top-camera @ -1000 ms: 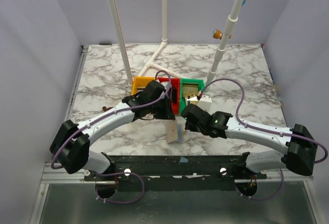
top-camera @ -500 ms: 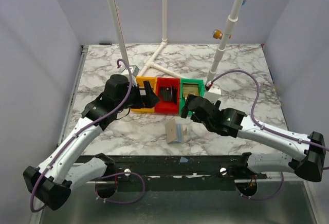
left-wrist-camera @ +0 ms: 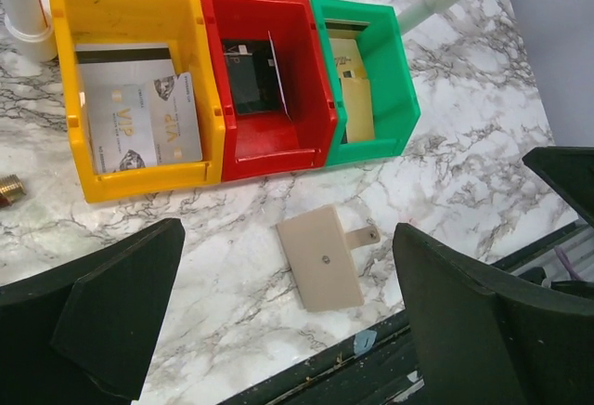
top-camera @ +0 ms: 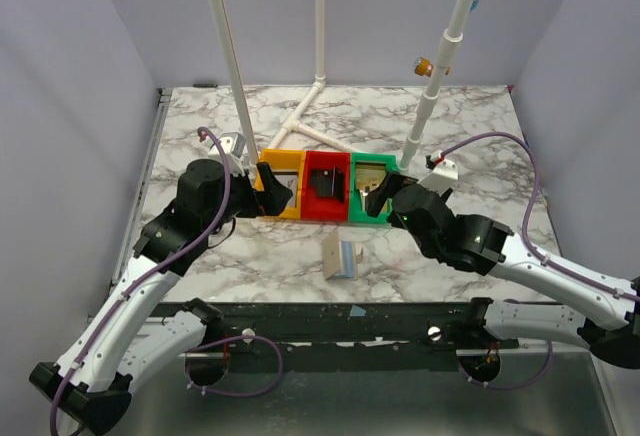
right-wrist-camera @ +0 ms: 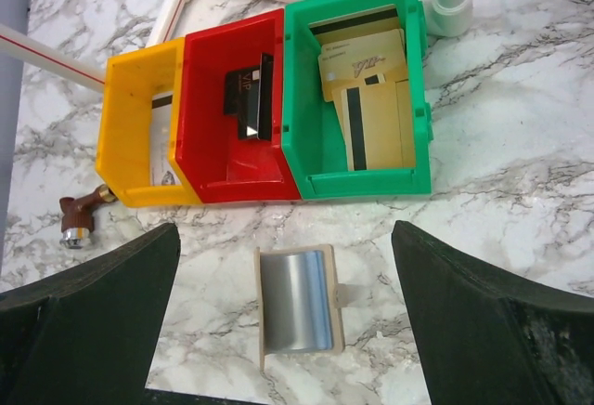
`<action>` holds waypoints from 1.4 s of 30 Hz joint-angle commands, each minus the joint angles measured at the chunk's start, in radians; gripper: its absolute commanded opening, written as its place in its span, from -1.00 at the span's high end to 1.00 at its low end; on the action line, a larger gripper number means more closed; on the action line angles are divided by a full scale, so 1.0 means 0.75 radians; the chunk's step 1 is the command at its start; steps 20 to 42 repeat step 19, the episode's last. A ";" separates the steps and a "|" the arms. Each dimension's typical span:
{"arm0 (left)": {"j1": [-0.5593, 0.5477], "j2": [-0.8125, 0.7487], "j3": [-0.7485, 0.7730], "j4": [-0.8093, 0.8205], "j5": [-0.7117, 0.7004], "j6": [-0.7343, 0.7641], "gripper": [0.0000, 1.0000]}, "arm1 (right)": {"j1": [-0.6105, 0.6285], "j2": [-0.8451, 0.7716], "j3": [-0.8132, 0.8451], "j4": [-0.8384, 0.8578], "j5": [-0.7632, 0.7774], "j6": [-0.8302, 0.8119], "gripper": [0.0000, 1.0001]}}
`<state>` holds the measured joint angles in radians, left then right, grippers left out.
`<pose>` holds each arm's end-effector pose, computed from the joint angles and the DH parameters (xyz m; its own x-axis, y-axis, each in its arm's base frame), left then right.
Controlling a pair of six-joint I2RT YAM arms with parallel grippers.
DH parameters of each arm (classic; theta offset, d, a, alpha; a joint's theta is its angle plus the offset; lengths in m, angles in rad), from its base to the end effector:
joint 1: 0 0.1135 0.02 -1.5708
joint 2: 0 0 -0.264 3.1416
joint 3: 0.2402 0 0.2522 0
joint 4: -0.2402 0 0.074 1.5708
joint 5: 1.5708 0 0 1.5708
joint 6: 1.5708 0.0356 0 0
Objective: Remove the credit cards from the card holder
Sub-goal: Reset both arms
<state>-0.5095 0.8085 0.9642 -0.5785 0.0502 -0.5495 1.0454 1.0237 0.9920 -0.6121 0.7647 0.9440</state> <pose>0.1478 -0.0846 0.3567 -0.5807 -0.2730 -0.7669 0.2624 0.8290 -0.4938 0.1262 0.1686 0.3313 -0.4572 0.3765 -0.8057 0.0406 0.9138 0.4040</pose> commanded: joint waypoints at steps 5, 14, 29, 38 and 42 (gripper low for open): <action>0.010 -0.028 -0.019 -0.030 -0.103 -0.016 -0.97 | -0.003 -0.013 0.003 0.030 0.053 -0.001 -1.00; 0.010 -0.040 -0.018 -0.024 -0.118 -0.010 -0.97 | -0.003 -0.017 -0.012 0.031 0.056 0.001 -1.00; 0.012 -0.040 -0.008 -0.040 -0.132 -0.002 -0.97 | -0.003 -0.011 -0.021 0.031 0.049 0.011 -1.00; 0.012 -0.040 -0.008 -0.040 -0.132 -0.002 -0.97 | -0.003 -0.011 -0.021 0.031 0.049 0.011 -1.00; 0.012 -0.040 -0.008 -0.040 -0.132 -0.002 -0.97 | -0.003 -0.011 -0.021 0.031 0.049 0.011 -1.00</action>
